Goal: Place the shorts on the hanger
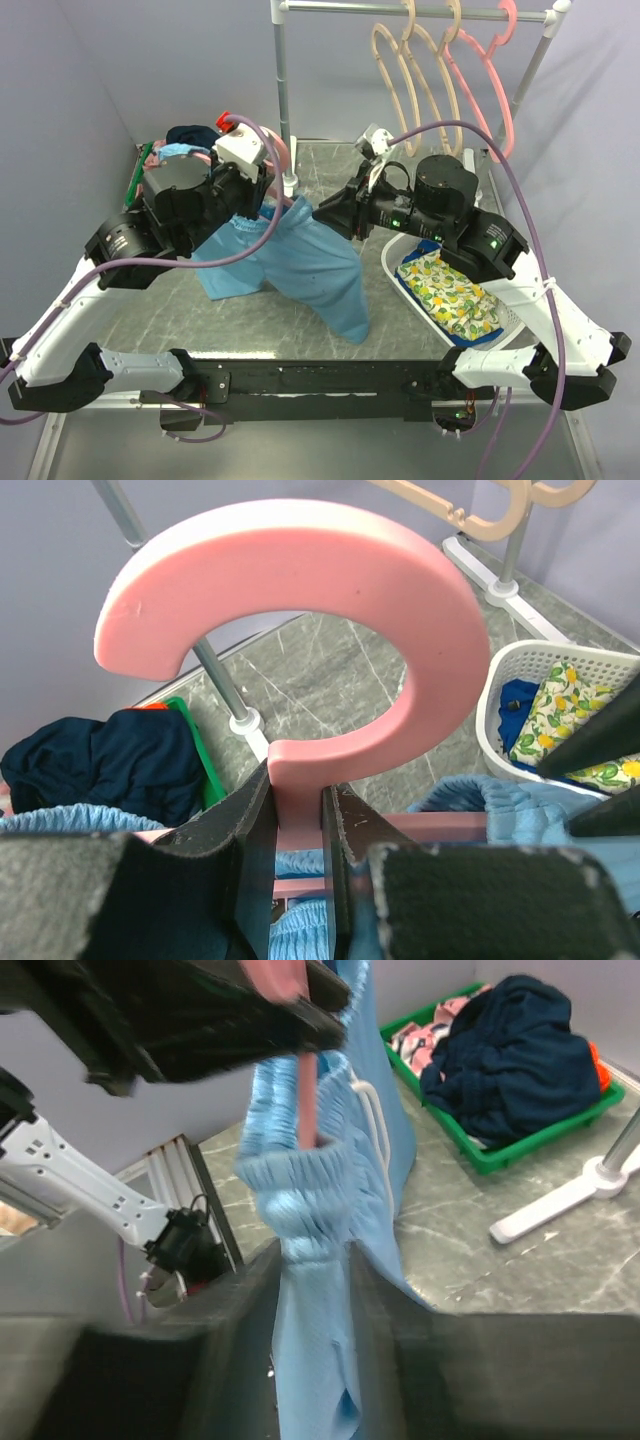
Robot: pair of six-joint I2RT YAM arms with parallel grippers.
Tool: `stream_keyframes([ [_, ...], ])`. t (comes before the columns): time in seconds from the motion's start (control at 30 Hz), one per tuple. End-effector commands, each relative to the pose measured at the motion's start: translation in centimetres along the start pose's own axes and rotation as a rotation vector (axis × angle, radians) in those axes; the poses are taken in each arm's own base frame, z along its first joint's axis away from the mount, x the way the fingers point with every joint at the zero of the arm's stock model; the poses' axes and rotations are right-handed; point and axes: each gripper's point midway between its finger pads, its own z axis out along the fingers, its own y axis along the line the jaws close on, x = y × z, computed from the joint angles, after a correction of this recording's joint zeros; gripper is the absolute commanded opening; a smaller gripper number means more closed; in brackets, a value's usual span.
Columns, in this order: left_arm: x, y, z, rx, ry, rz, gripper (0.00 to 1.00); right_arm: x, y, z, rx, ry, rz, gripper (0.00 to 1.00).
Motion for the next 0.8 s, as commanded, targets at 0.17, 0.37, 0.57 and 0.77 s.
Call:
stream_keyframes([
  [0.17,-2.6,0.8,0.0,-0.049,-0.129,-0.056,0.01,-2.6,0.9,-1.4,-0.015,-0.109,0.022,0.08],
  [0.37,-2.7,0.9,0.2,-0.054,-0.13,-0.057,0.01,-1.3,-1.0,-1.3,0.086,-0.087,0.01,0.37],
  [0.57,-2.8,0.8,0.1,-0.053,-0.132,-0.056,0.01,-0.1,-0.4,-0.1,0.037,-0.038,0.016,0.35],
  [0.77,-2.5,0.9,0.3,-0.06,-0.127,-0.052,0.01,0.0,0.1,0.2,0.006,-0.02,0.014,0.36],
])
